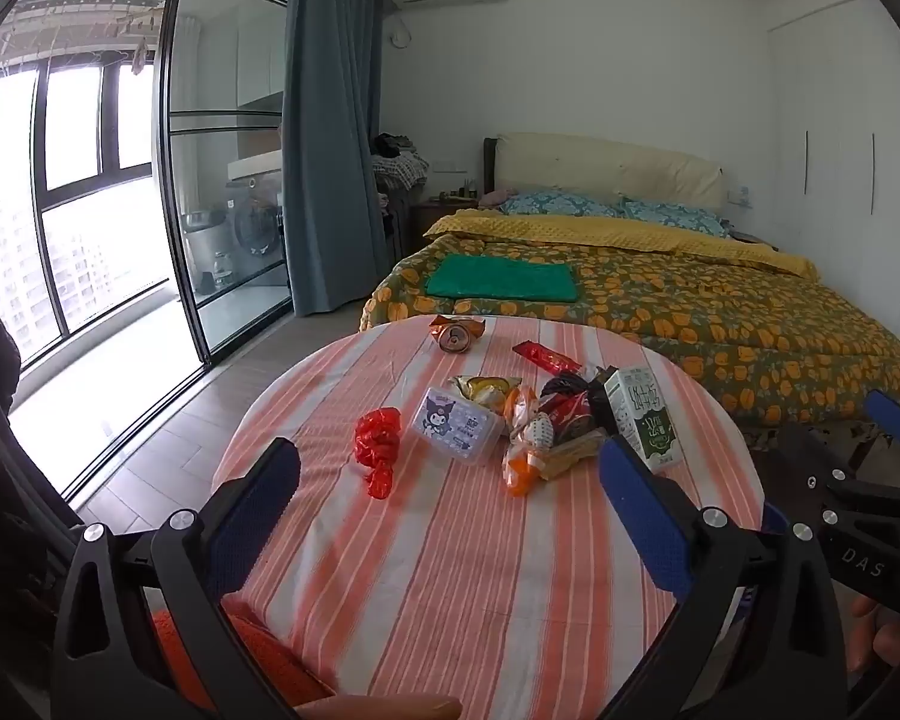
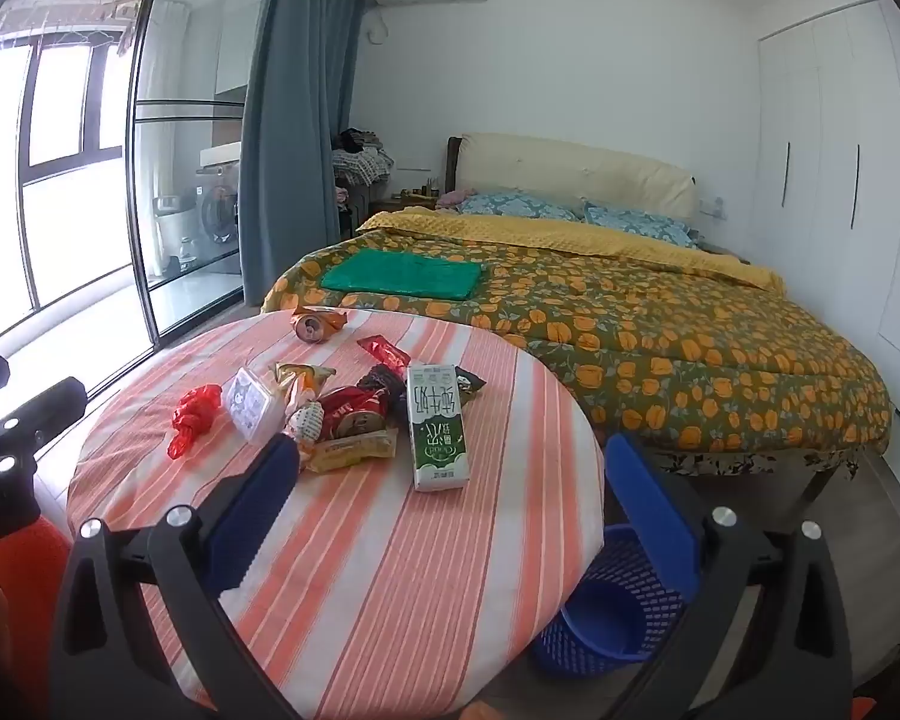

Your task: Collect trash

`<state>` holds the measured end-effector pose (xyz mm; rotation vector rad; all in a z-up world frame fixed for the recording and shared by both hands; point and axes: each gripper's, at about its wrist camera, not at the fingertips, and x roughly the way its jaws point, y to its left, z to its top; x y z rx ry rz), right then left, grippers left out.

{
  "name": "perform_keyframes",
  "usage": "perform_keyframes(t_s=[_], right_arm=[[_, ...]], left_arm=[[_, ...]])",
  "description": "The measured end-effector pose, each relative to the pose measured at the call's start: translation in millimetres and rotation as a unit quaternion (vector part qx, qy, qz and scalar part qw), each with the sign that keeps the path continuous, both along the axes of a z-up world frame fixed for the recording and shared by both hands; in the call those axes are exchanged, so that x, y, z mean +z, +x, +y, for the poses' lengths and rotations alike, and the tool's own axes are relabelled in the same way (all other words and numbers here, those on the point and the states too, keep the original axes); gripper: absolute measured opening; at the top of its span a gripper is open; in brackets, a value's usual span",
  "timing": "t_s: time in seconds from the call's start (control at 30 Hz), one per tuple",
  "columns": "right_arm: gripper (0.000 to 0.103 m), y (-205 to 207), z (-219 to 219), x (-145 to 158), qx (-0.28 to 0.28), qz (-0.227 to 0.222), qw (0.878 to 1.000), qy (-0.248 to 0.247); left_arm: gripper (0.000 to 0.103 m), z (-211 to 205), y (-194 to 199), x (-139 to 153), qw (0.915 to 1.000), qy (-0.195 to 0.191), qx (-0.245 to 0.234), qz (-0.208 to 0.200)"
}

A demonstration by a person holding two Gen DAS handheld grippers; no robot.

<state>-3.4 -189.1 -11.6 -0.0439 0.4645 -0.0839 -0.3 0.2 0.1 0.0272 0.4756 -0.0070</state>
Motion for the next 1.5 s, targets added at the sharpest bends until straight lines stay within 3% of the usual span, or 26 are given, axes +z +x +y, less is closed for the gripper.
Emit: perform_keyframes(t_s=[1.5], right_arm=[[0.099,-5.2,-1.6,0.3,-0.004,-0.006,1.0,-0.001]], left_arm=[[0.099,-2.3,1.1,-4.9,0.9999,0.012,0.002,0.001]])
